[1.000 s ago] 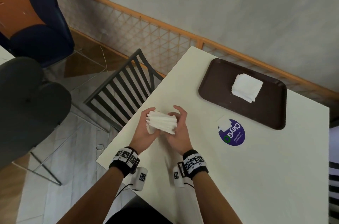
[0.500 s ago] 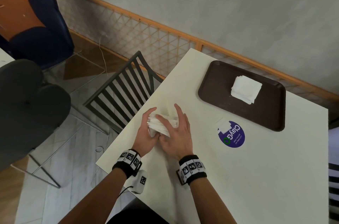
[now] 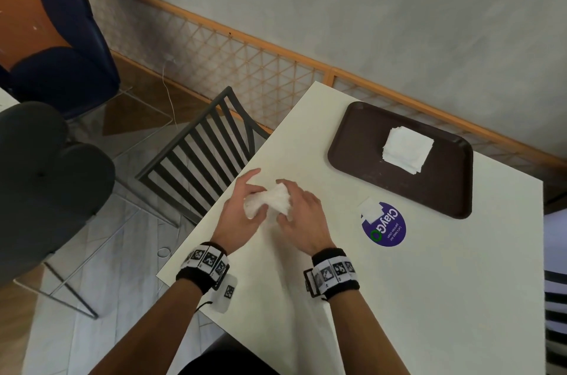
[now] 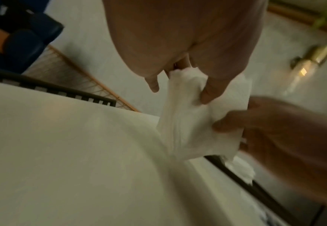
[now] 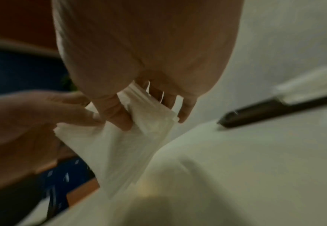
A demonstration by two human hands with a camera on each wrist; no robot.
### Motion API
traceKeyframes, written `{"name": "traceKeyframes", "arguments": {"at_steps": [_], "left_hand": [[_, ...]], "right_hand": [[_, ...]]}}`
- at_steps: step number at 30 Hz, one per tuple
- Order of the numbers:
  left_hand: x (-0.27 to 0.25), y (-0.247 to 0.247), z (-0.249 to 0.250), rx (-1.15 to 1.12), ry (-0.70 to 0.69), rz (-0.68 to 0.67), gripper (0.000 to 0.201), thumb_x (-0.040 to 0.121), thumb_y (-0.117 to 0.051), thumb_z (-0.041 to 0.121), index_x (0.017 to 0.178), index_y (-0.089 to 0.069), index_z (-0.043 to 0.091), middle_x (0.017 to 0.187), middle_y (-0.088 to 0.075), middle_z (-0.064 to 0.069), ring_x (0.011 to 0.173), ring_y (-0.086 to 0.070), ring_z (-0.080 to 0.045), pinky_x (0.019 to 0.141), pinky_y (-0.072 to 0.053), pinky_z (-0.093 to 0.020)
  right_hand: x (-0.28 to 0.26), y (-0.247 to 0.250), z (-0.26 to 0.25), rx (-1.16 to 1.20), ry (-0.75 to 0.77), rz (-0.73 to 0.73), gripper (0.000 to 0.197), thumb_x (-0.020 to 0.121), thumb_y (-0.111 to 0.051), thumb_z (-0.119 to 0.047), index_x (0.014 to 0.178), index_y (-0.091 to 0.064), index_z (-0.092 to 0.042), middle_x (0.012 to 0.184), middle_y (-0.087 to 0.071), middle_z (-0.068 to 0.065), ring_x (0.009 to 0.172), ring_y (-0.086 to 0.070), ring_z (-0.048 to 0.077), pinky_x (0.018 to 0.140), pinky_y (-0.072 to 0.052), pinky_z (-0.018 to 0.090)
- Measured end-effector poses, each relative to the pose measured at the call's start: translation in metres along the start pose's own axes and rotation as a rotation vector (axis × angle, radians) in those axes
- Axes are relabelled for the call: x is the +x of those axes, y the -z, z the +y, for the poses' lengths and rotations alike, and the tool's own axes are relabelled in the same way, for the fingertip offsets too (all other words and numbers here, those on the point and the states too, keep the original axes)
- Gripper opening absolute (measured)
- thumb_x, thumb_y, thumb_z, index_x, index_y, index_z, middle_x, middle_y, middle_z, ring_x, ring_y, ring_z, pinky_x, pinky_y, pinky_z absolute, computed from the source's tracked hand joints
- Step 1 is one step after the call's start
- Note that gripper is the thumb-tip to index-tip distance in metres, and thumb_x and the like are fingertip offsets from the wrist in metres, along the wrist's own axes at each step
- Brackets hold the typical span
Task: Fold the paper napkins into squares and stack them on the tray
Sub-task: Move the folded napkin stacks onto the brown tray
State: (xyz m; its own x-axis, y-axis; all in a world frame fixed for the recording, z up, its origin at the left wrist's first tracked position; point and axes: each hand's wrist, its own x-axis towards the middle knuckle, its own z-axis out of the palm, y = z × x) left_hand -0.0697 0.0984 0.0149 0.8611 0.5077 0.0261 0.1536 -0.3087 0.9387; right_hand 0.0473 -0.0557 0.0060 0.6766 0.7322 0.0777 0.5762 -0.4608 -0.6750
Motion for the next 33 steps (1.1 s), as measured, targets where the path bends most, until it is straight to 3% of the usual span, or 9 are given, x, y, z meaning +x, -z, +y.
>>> {"name": "traceKeyframes", "arguments": {"at_steps": [2, 5, 12, 19, 21, 24, 27, 30, 33], "left_hand": [[0.002, 0.001, 0.003, -0.073, -0.014, 0.061, 0.068, 0.092, -0.084, 0.011, 0.150, -0.050, 0.019, 0.128, -0.065, 0.031, 0.126, -0.063, -0.005, 0.110, -0.050, -0.029], [0.001, -0.006, -0.005, -0.202, 0.036, 0.067, 0.075, 0.091, -0.086, 0.010, 0.153, -0.046, 0.025, 0.124, -0.073, 0.002, 0.130, -0.063, -0.017, 0.118, -0.045, -0.031], [-0.007, -0.029, -0.018, -0.089, 0.053, -0.043, 0.092, 0.087, -0.065, -0.017, 0.158, -0.037, 0.035, 0.135, -0.058, 0.003, 0.123, -0.062, -0.013, 0.105, -0.051, -0.023], [0.000, -0.031, -0.017, -0.011, 0.059, -0.077, 0.097, 0.086, -0.055, -0.020, 0.149, -0.039, 0.051, 0.126, -0.060, 0.005, 0.117, -0.061, -0.010, 0.106, -0.054, -0.035], [0.005, -0.025, -0.013, -0.075, 0.051, -0.059, 0.087, 0.095, -0.059, -0.012, 0.152, -0.037, 0.050, 0.114, -0.063, -0.005, 0.100, -0.063, -0.015, 0.095, -0.056, -0.038], [0.015, -0.017, 0.005, -0.261, 0.088, -0.056, 0.067, 0.109, -0.061, 0.012, 0.158, -0.032, 0.047, 0.114, -0.070, -0.019, 0.099, -0.069, -0.034, 0.091, -0.062, -0.044], [0.024, -0.013, 0.034, -0.304, 0.138, -0.084, 0.047, 0.115, -0.050, 0.029, 0.154, -0.039, 0.052, 0.108, -0.070, -0.001, 0.093, -0.068, -0.025, 0.079, -0.062, -0.033], [0.030, -0.011, 0.057, -0.284, 0.149, -0.207, 0.046, 0.107, -0.063, 0.043, 0.150, -0.048, 0.050, 0.139, -0.061, 0.010, 0.124, -0.063, -0.024, 0.101, -0.060, -0.042], [0.035, -0.014, 0.067, -0.141, 0.083, -0.343, 0.059, 0.093, -0.082, 0.045, 0.145, -0.055, 0.047, 0.144, -0.057, 0.014, 0.134, -0.056, -0.017, 0.112, -0.053, -0.048]], "right_hand": [[0.001, 0.004, 0.005, 0.307, -0.127, -0.003, 0.067, 0.094, -0.069, -0.007, 0.151, -0.044, -0.033, 0.129, -0.071, -0.008, 0.110, -0.071, 0.009, 0.096, -0.056, 0.024], [-0.004, 0.000, 0.011, 0.446, -0.173, 0.009, 0.080, 0.092, -0.066, 0.006, 0.154, -0.034, -0.035, 0.118, -0.070, -0.008, 0.102, -0.072, 0.001, 0.085, -0.055, 0.015], [-0.008, -0.019, 0.008, 0.546, -0.198, 0.011, 0.103, 0.080, -0.061, 0.011, 0.159, -0.019, -0.041, 0.133, -0.058, 0.007, 0.123, -0.067, 0.020, 0.106, -0.057, 0.031], [-0.011, -0.019, 0.008, 0.602, -0.287, 0.010, 0.096, 0.086, -0.055, 0.016, 0.157, -0.018, -0.037, 0.119, -0.064, 0.007, 0.108, -0.070, 0.010, 0.099, -0.060, 0.038], [-0.009, -0.009, 0.003, 0.654, -0.317, 0.033, 0.084, 0.090, -0.054, 0.005, 0.156, -0.020, -0.035, 0.126, -0.064, 0.005, 0.112, -0.070, 0.013, 0.098, -0.060, 0.036], [-0.004, 0.011, -0.006, 0.786, -0.393, 0.061, 0.073, 0.097, -0.050, -0.007, 0.156, -0.021, -0.039, 0.130, -0.065, 0.007, 0.111, -0.070, 0.023, 0.084, -0.062, 0.032], [0.001, 0.031, -0.014, 0.828, -0.397, -0.001, 0.060, 0.104, -0.045, -0.017, 0.153, -0.024, -0.044, 0.133, -0.061, 0.007, 0.109, -0.072, 0.032, 0.066, -0.063, 0.041], [0.008, 0.049, -0.016, 0.835, -0.412, -0.025, 0.051, 0.106, -0.040, -0.016, 0.147, -0.033, -0.046, 0.135, -0.058, 0.013, 0.104, -0.072, 0.035, 0.063, -0.061, 0.041], [0.012, 0.065, -0.017, 0.837, -0.432, -0.048, 0.050, 0.110, -0.035, -0.013, 0.145, -0.039, -0.049, 0.132, -0.063, 0.012, 0.104, -0.071, 0.029, 0.070, -0.063, 0.041]]}}
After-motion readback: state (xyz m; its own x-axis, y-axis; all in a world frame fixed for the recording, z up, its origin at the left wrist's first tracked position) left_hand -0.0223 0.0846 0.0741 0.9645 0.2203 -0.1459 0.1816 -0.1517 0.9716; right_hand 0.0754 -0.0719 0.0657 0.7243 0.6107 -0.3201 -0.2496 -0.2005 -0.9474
